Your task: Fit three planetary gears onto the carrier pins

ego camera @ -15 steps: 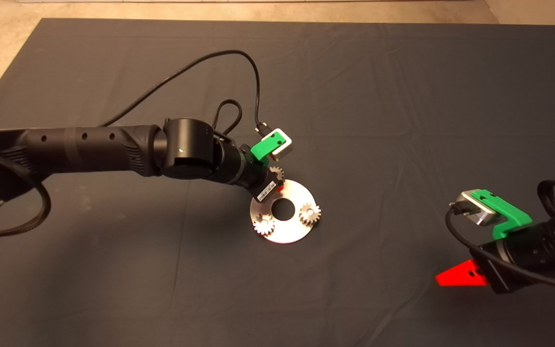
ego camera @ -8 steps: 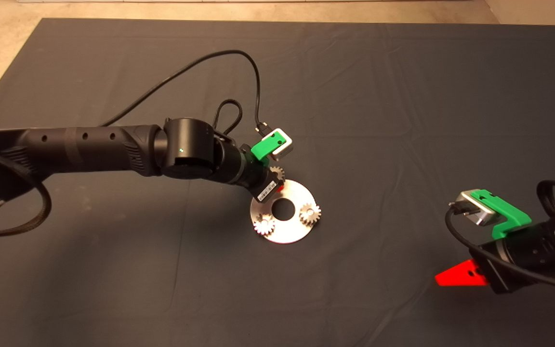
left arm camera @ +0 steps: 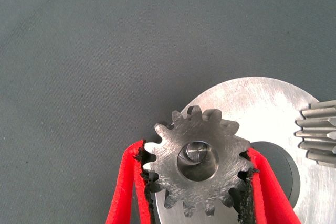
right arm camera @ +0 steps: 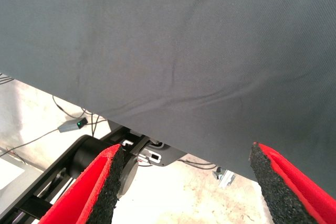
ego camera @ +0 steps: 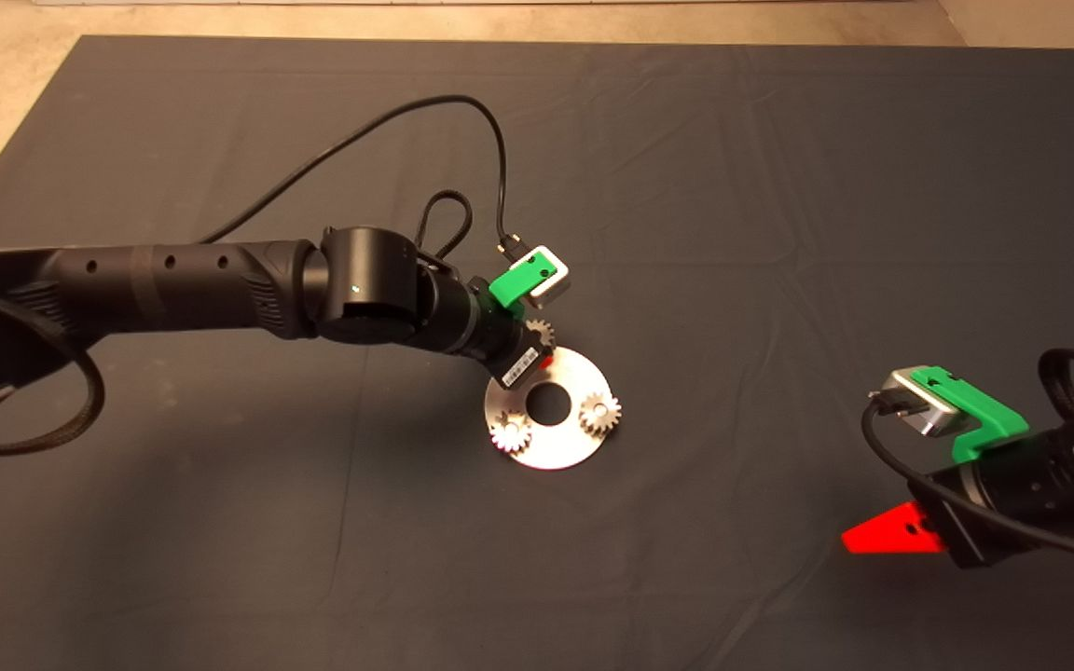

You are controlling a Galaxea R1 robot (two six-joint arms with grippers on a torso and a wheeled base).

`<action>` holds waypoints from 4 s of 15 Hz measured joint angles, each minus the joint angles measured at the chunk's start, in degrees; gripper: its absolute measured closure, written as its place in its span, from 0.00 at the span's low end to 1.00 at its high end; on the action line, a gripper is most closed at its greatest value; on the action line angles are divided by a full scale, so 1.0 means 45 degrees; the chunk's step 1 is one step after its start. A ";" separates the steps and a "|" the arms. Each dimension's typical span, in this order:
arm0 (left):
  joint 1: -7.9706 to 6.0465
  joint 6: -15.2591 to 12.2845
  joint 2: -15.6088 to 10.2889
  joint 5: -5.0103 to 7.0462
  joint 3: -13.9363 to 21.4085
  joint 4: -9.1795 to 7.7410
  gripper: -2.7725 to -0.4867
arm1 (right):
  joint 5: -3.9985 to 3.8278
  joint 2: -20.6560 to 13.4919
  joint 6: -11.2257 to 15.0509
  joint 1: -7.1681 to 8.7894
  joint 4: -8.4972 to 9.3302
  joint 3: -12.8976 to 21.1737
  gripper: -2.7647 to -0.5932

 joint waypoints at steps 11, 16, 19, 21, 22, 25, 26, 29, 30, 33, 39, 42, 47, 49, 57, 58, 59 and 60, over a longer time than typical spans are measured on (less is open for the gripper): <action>0.0098 0.0060 0.0011 0.0142 0.0165 0.0396 0.95 | 0.0136 0.0000 0.0000 0.0000 0.0000 0.0000 0.45; 0.0179 0.0937 0.0170 0.0659 0.0276 0.0526 0.95 | 0.0175 -0.0035 0.0001 0.0000 0.0000 0.0000 0.45; 0.0243 0.1104 0.0195 0.1004 0.0276 0.0500 0.95 | 0.0404 -0.0098 0.0000 0.0001 0.0000 0.0000 0.45; 0.0245 0.1329 0.0195 0.1040 0.0276 0.0488 0.95 | 0.0429 -0.0103 0.0000 0.0000 0.0000 0.0000 0.45; 0.0241 0.1390 0.0195 0.1048 0.0276 0.0488 0.95 | 0.0428 -0.0103 0.0000 0.0000 0.0000 0.0000 0.45; 0.0247 0.1395 0.0195 0.1040 0.0274 0.0488 0.95 | 0.0429 -0.0103 0.0000 0.0000 0.0000 0.0000 0.45; 0.0247 0.1395 0.0190 0.1040 0.0274 0.0488 0.95 | 0.0429 -0.0103 0.0000 0.0000 0.0000 0.0000 0.45; 0.0247 0.1403 0.0195 0.1040 0.0257 0.0488 0.95 | 0.0429 -0.0114 0.0000 0.0004 0.0000 0.0000 0.45; 0.0241 0.1403 0.0195 0.1040 0.0257 0.0488 0.95 | 0.0429 -0.0111 0.0000 0.0000 0.0000 0.0000 0.45; 0.0247 0.1403 0.0190 0.1034 0.0257 0.0483 0.92 | 0.0429 -0.0109 0.0000 0.0000 0.0000 0.0000 0.45; 0.0247 0.1403 0.0190 0.1029 0.0257 0.0483 0.86 | 0.0429 -0.0138 0.0000 0.0002 0.0000 0.0000 0.45; 0.0247 0.1403 0.0177 0.1004 0.0257 0.0471 0.81 | 0.0429 -0.0137 0.0000 0.0000 0.0000 0.0000 0.45; 0.0243 0.1403 0.0179 0.0985 0.0257 0.0458 0.69 | 0.0429 -0.0137 0.0000 0.0000 0.0000 0.0000 0.45; 0.0245 0.1401 0.0179 0.0985 0.0257 0.0458 0.69 | 0.0429 -0.0136 0.0000 0.0000 0.0000 0.0000 0.45; 0.0183 -0.0181 -0.1696 0.1825 0.1538 -0.0762 0.56 | 0.0431 -0.0092 -0.0046 0.0079 -0.0016 -0.0005 0.45; -0.0008 -0.1140 -0.2561 0.1988 0.2082 -0.1005 0.51 | 0.0423 -0.0070 -0.0043 0.0160 -0.0062 -0.0005 0.45; -0.0369 -0.1978 -0.3489 0.2267 0.2861 -0.1247 0.50 | 0.0385 0.0025 -0.0043 0.0338 -0.0184 -0.0040 0.45; -0.0816 -0.2766 -0.4251 0.2625 0.3831 -0.1438 0.50 | 0.0319 0.0341 -0.0043 0.0622 -0.0339 -0.0122 0.45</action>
